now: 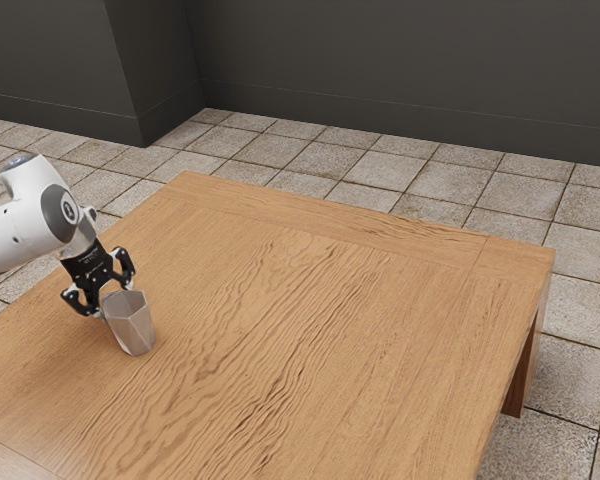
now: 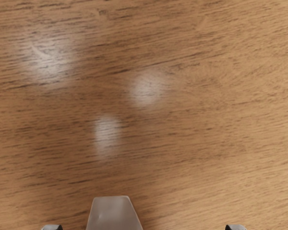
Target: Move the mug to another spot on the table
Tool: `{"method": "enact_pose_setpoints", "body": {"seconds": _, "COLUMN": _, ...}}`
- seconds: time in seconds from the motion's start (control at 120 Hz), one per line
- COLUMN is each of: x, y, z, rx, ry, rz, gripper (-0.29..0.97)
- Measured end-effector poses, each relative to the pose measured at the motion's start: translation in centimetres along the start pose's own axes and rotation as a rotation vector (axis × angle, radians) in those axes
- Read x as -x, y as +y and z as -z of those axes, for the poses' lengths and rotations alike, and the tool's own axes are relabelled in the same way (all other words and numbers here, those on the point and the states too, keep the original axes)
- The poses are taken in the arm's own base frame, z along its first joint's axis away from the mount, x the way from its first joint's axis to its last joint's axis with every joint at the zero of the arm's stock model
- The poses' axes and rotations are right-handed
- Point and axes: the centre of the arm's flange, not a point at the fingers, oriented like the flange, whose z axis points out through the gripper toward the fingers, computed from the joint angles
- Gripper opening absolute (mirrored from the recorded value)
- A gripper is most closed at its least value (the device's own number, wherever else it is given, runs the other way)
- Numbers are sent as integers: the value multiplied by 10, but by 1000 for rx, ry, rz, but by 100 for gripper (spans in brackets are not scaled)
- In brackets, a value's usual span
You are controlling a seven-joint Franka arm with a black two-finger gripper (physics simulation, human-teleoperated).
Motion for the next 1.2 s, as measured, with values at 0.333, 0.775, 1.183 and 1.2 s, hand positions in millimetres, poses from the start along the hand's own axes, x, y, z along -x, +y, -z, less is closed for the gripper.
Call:
{"method": "enact_pose_setpoints", "body": {"seconds": 0.333, "x": 0, "y": 0, "z": 0, "rx": -9, "ry": 2, "rz": -29, "gripper": 15}}
{"method": "enact_pose_setpoints", "body": {"seconds": 0.775, "x": 19, "y": -7, "z": 13, "rx": -16, "ry": -191, "rz": -13, "gripper": 0}}
{"method": "enact_pose_setpoints", "body": {"seconds": 1.183, "x": 71, "y": 4, "z": -3, "rx": -19, "ry": -438, "rz": -19, "gripper": -4}}
{"method": "enact_pose_setpoints", "body": {"seconds": 1.2, "x": 74, "y": 5, "z": -5, "rx": -18, "ry": -445, "rz": -21, "gripper": -4}}
